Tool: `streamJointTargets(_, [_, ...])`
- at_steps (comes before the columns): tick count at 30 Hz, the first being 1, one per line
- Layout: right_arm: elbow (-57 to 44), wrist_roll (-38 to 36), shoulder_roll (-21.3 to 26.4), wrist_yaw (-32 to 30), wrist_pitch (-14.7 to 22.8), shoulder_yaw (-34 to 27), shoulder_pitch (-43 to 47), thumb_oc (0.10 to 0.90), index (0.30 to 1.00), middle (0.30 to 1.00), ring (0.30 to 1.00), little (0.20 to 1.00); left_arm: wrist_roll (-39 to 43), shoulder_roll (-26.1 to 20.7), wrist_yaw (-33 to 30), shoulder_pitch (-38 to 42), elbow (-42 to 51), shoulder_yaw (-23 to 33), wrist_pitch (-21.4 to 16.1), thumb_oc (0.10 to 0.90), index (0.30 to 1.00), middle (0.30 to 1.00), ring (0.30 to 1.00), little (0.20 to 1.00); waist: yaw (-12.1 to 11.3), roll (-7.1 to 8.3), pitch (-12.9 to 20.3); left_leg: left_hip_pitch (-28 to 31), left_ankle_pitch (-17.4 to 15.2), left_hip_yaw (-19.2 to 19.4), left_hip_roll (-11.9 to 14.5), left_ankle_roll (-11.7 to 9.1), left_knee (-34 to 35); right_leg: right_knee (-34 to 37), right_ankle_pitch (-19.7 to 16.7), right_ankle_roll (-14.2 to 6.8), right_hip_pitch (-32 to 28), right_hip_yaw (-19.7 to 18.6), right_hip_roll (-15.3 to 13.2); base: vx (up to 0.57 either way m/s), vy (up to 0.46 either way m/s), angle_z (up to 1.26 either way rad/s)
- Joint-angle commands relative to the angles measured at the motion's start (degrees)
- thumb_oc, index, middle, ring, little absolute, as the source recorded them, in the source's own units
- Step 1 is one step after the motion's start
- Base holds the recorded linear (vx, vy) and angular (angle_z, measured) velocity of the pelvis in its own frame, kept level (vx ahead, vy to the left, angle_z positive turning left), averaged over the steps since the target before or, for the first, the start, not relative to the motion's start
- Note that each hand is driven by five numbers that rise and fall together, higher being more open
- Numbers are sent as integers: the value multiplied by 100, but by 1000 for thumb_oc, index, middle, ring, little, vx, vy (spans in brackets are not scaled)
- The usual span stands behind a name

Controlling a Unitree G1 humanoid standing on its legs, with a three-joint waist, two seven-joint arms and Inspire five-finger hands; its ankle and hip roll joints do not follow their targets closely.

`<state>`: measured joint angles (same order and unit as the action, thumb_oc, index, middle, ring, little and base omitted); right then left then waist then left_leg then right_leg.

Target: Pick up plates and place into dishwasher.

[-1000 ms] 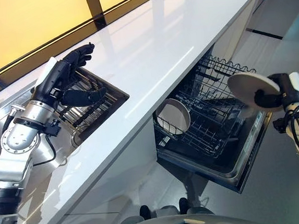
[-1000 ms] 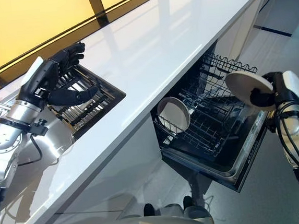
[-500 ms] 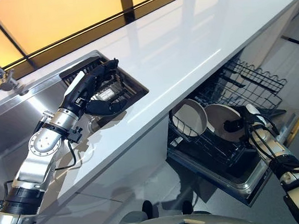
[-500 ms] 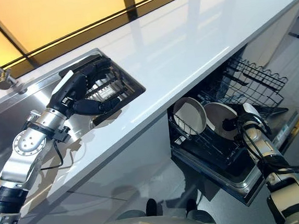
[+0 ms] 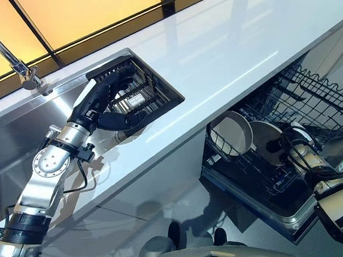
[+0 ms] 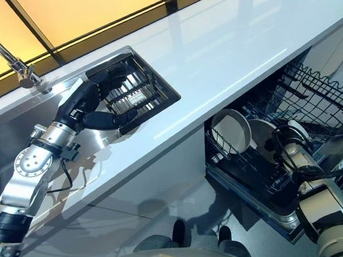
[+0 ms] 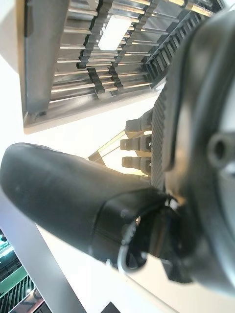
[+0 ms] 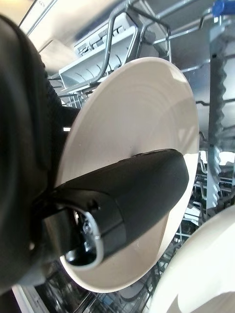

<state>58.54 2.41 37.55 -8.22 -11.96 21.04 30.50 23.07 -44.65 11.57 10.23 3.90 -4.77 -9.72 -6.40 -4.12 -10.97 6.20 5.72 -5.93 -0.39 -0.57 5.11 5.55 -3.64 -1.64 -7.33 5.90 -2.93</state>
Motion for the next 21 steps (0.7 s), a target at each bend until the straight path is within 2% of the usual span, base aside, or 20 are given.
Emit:
streamJointTargets(1, [394,-32,150,327,290,386,674,100,300,300,300,200,358,-197,-191,921,570,32,-461,800,900,900,900,900,-57,120,117,52,-527,-85,-356,229,-11,-55,106,-98,-28,-3,0,0,0,0])
streamJointTargets(2, [416,-110,139,380,291,372,653,100,300,300,300,200,360,-192,-181,915,580,33,-462,800,900,900,900,900,-57,117,116,55,-527,-85,-354,229,-11,-55,104,-99,-30,-4,-2,0,0,0])
streamJointTargets(3, [429,-170,135,454,259,360,638,136,331,331,331,236,360,-186,-182,909,601,32,-460,800,900,900,900,900,-54,115,114,56,-526,-81,-353,228,-11,-55,103,-100,-31,-6,-4,0,0,0])
streamJointTargets(4, [466,-160,122,478,289,345,596,580,712,712,712,680,357,-171,-173,915,607,35,-454,800,900,900,900,900,-46,111,110,62,-529,-74,-350,225,-11,-55,103,-102,-35,-11,-7,0,0,0])
streamJointTargets(5, [479,-161,122,493,309,338,579,580,712,712,712,680,366,-175,-171,916,609,34,-457,800,900,900,900,900,-44,110,108,64,-530,-71,-349,224,-11,-55,103,-103,-36,-13,-7,0,0,0])
streamJointTargets(6, [486,-202,138,502,348,320,549,800,900,900,900,900,367,-181,-176,915,603,29,-476,800,900,900,900,900,-33,109,102,64,-529,-68,-350,224,-11,-55,101,-103,-34,-21,-4,0,0,0])
streamJointTargets(12, [311,-554,221,505,435,152,364,800,900,900,900,900,347,-146,-159,933,621,9,-447,800,900,900,900,900,41,122,91,119,-553,-19,-334,214,-11,-55,100,-110,-68,-63,-1,0,0,0])
streamJointTargets(21, [-724,-654,570,200,392,-135,247,800,900,900,900,900,295,-126,-133,817,558,57,-569,800,900,900,900,900,168,179,131,173,-559,45,-327,211,-11,-55,75,-107,-88,-148,26,2,1,0])
